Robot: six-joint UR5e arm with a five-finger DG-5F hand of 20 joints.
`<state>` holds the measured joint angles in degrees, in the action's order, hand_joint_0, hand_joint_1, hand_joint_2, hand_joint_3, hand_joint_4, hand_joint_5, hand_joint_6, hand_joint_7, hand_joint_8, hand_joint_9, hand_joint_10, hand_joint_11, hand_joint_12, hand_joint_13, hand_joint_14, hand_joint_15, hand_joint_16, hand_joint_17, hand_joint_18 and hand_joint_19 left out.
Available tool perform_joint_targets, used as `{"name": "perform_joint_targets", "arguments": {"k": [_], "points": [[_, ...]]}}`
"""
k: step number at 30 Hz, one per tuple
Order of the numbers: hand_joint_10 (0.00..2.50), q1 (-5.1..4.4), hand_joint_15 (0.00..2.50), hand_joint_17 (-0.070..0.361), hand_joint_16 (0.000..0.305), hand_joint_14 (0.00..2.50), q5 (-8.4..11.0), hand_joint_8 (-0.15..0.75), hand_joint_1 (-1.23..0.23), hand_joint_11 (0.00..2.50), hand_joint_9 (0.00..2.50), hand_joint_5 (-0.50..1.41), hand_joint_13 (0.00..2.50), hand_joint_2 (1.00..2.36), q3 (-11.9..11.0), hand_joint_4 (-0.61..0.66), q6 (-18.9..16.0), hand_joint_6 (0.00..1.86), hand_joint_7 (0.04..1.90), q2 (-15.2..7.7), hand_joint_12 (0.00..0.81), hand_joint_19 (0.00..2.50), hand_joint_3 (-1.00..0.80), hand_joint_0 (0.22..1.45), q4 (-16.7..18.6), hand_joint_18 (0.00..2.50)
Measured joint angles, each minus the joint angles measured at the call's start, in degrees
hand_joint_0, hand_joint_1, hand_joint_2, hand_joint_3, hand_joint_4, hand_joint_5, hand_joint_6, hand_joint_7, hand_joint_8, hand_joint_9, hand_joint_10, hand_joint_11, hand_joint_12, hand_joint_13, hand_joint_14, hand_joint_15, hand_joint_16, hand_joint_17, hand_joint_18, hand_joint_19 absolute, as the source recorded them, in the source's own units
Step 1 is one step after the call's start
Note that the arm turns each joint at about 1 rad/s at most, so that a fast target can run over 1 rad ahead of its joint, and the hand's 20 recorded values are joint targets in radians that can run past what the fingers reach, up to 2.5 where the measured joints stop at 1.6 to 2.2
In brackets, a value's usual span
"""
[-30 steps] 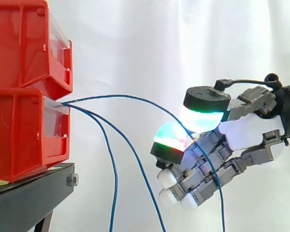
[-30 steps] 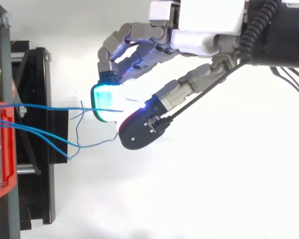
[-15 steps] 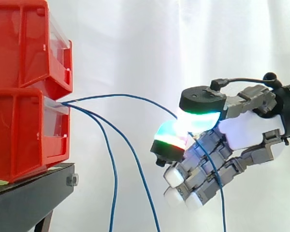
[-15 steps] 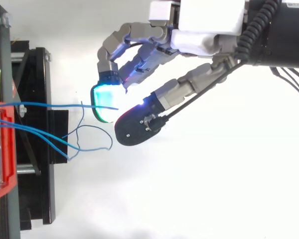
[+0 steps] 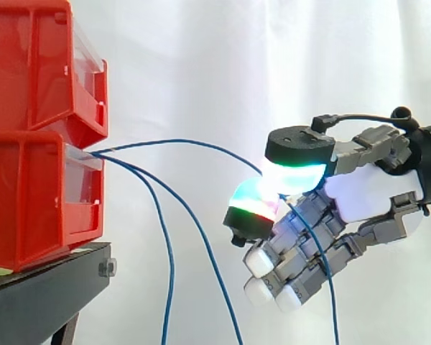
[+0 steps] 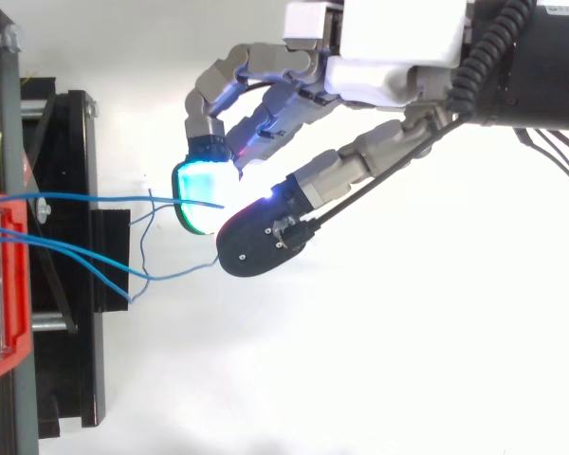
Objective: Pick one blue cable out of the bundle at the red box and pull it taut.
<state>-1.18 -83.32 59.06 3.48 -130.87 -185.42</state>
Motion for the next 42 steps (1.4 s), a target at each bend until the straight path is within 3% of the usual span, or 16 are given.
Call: {"name": "perform_joint_targets", "arguments": {"k": [26, 42], "points": [[0.01, -0.01, 0.28, 0.107, 0.048, 0.01, 0.0, 0.336, -0.56, 0.42, 0.8, -0.13, 0.58, 1.0, -0.01, 0.11, -0.04, 0.9, 1.05, 0.0, 0.328, 0.29, -0.42, 0.55, -0.02, 0.46], [0.01, 0.01, 0.28, 0.105, 0.047, 0.01, 0.0, 0.337, -0.61, 0.43, 0.83, -0.12, 0.61, 1.01, -0.01, 0.12, -0.05, 0.89, 1.08, -0.01, 0.323, 0.28, -0.42, 0.58, -0.02, 0.5]]}}
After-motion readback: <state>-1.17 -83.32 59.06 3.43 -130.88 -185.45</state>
